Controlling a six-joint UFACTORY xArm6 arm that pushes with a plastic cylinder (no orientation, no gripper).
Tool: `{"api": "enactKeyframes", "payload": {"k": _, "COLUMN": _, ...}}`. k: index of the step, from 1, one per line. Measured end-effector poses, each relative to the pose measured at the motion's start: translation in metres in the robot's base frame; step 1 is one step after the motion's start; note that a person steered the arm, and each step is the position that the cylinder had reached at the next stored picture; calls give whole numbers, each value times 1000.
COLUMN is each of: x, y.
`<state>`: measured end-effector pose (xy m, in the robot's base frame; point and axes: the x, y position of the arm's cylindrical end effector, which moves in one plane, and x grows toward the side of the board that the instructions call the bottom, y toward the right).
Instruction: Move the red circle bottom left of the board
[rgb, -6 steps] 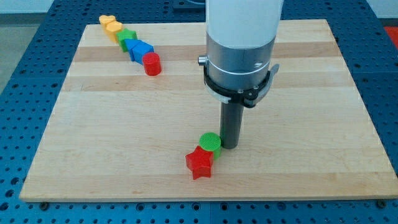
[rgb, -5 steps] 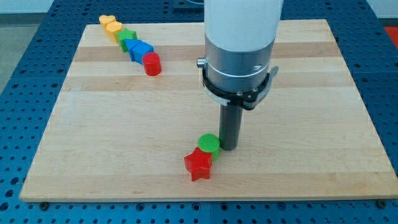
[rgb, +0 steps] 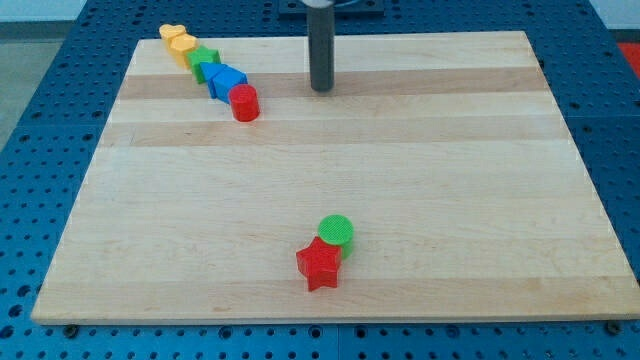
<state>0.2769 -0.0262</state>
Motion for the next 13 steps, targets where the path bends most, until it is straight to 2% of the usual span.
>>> {"api": "enactKeyframes", "payload": {"k": 3, "x": -75, "y": -96}}
{"api": "enactKeyframes", "payload": {"k": 6, "x": -86, "y": -125}}
{"api": "enactKeyframes", "payload": {"k": 8, "x": -52, "y": -130}}
{"api": "enactKeyframes", "payload": {"k": 10, "x": 22, "y": -130}}
{"api": "enactKeyframes", "payload": {"k": 11, "x": 33, "y": -123}}
{"api": "enactKeyframes", "payload": {"k": 13, "x": 21, "y": -93}}
